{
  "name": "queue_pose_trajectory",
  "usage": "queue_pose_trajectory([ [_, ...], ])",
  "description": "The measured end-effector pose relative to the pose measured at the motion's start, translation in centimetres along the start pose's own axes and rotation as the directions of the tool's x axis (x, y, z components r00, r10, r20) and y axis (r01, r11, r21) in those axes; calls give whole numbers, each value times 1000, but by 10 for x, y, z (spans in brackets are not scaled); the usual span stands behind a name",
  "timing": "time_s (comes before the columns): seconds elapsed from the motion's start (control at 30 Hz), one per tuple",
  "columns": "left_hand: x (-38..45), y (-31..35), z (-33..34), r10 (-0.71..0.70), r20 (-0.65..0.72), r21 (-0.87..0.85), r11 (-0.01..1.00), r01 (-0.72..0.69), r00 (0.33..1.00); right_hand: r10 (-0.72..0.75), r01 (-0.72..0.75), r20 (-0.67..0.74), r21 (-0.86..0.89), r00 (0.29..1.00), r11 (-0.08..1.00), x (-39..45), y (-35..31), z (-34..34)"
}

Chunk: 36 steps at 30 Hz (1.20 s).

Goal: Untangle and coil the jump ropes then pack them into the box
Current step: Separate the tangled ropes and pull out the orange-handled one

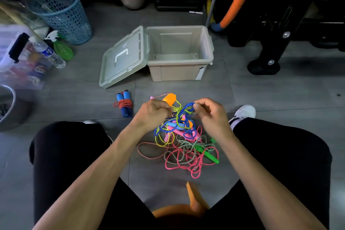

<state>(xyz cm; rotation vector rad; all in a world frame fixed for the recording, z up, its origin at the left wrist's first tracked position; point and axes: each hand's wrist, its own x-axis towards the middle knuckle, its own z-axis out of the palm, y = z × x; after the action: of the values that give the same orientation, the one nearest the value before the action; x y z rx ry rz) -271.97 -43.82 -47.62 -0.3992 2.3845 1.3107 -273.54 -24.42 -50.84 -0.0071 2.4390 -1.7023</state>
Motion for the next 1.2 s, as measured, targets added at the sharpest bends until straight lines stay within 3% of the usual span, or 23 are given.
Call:
queue_pose_trajectory([
  [0.1, -2, 0, -1, 59, -2, -44, 997, -59, 998, 183, -226, 184, 255, 966, 940, 6, -4, -5],
  [0.33, -7, -1, -2, 120, -71, -75, 989, -125, 990, 199, -392, 408, 468, 891, 793, 2, -17, -9],
  [0.43, -6, -4, -7, 85, -113, -27, 996, -89, 990, 172, -390, 465, 427, 869, 816, 0, -20, -15],
  [0.53, -8, -6, -4, 140, -74, 27, 990, -139, 987, 230, -336, 393, 224, 890, 915, 0, -19, -14],
  [0.67, -13, -5, 2, 254, -19, 57, 966, -253, 967, 413, -440, 291, 29, 863, 898, -2, -16, -7],
  [0.77, -15, -6, 3, 280, -10, 122, 953, -277, 960, 454, -487, 230, 110, 861, 867, 3, -17, -6],
  [0.83, -13, -11, 5, 216, 23, 160, 963, -216, 976, 464, -503, 198, 275, 864, 819, 8, -19, -9],
  [0.9, -12, -13, 7, 157, 3, 218, 964, -154, 988, 456, -493, 188, 280, 870, 824, 9, -20, -11],
  [1.0, -11, -10, 5, 133, -74, 230, 967, -113, 988, 458, -428, 163, -188, 874, 884, 9, -15, -9],
  [1.07, -11, -10, 5, 163, -73, 235, 962, -142, 984, 477, -396, 212, -333, 853, 856, 7, -16, -7],
  [1.13, -11, -11, 5, 166, -58, 236, 960, -148, 984, 463, -409, 191, -263, 865, 874, 7, -21, -7],
  [1.2, -10, -15, 6, 125, -33, 208, 971, -116, 992, 424, -425, 100, -11, 900, 905, 9, -28, -6],
])
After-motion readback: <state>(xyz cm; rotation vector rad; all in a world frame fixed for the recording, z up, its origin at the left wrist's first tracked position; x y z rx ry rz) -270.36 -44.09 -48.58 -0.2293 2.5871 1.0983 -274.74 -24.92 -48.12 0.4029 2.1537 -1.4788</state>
